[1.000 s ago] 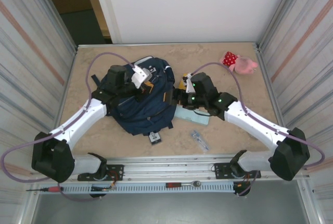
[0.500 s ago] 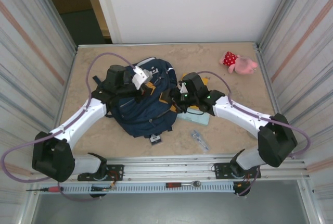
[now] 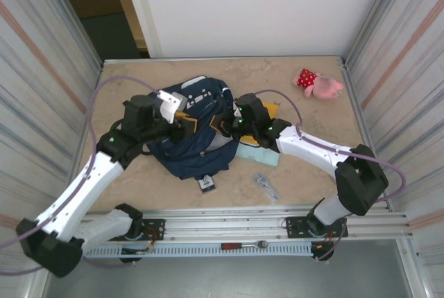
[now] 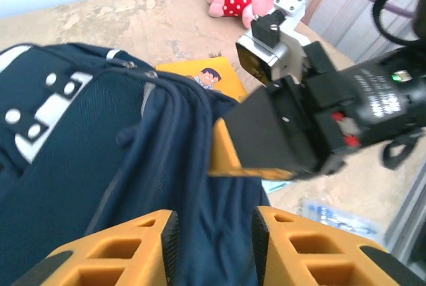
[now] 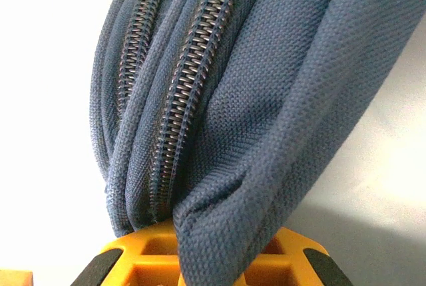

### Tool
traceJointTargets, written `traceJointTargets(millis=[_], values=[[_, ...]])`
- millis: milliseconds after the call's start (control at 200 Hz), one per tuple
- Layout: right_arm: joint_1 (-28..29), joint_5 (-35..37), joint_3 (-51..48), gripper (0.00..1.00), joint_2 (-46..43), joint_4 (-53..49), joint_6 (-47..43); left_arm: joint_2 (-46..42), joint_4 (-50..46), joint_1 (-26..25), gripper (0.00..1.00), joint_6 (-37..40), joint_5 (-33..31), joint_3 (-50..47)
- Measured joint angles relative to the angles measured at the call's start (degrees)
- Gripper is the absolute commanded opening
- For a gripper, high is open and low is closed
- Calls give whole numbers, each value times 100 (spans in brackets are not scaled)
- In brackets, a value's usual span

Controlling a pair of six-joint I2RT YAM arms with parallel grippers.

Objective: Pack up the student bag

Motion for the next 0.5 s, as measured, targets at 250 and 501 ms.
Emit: traceJointTargets(millis=[250, 501], values=[[184, 439, 280, 1, 164, 177, -26, -79, -1364, -1460, 38, -2271, -1071, 70], [221, 568, 566, 2, 511, 323, -28, 170, -2317, -2083, 42, -3742, -1572, 70]])
